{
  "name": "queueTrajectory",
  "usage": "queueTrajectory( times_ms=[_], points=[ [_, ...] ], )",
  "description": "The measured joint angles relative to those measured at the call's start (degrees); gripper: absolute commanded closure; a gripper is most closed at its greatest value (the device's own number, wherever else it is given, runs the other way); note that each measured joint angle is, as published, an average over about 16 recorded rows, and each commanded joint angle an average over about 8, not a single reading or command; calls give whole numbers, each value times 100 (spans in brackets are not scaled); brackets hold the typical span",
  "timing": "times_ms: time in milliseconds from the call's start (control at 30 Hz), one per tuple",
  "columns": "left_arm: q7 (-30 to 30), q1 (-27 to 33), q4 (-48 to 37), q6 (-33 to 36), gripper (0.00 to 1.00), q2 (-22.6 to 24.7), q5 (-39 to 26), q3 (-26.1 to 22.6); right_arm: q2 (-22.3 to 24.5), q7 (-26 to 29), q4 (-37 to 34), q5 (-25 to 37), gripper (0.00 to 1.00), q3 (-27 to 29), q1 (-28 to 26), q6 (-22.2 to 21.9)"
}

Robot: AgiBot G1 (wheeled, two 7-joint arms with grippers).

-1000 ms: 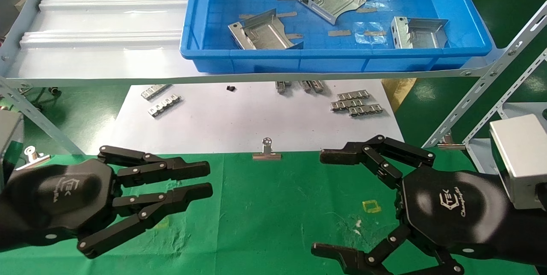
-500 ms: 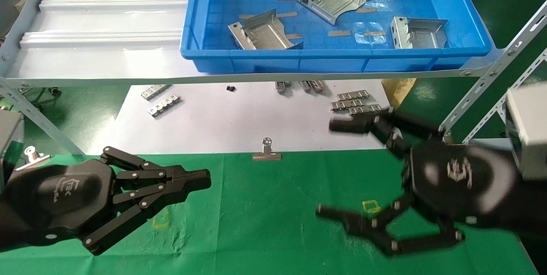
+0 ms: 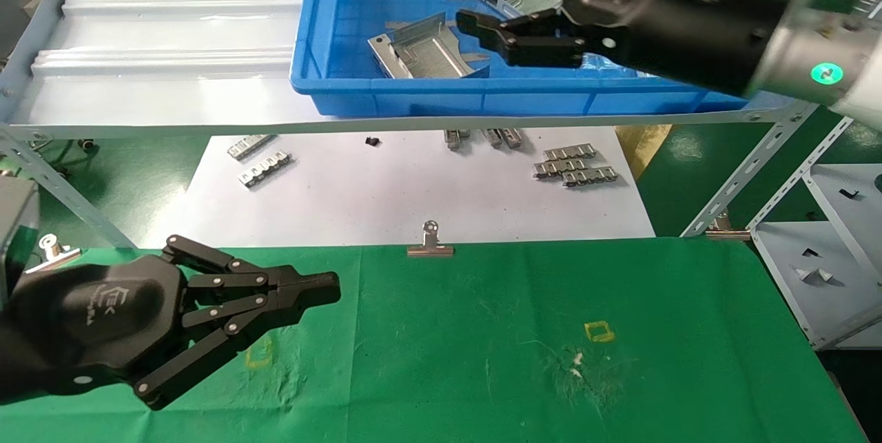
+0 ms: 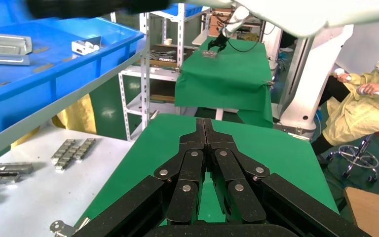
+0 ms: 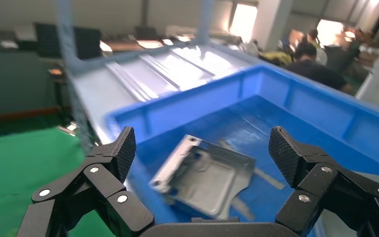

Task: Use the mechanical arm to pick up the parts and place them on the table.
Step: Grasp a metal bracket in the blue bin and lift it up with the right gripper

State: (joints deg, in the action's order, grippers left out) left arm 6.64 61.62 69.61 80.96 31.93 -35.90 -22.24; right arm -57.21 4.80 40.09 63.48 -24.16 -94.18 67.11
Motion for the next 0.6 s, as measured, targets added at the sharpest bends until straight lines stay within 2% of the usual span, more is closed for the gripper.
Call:
queueTrajectory(
  times_ms=[33,267,300,367,400,600],
  points=[
    [0,0,0,0,97,0,0,0,-169,-42,-265,157,0,-87,-182,-121],
    [0,0,0,0,9,0,0,0,-1207,-293,-2001,1052,0,-593,-1206,-940],
    [0,0,0,0,0,0,0,0,-1323,-315,-2209,1144,0,-646,-1310,-1050],
    [0,0,0,0,0,0,0,0,-1520,-339,-2569,1303,8,-741,-1485,-1259],
    [0,0,0,0,0,0,0,0,-1606,-342,-2725,1372,18,-784,-1559,-1361],
    [0,0,0,0,0,0,0,0,-1952,-212,-3308,1640,91,-976,-1819,-1939]
  ],
)
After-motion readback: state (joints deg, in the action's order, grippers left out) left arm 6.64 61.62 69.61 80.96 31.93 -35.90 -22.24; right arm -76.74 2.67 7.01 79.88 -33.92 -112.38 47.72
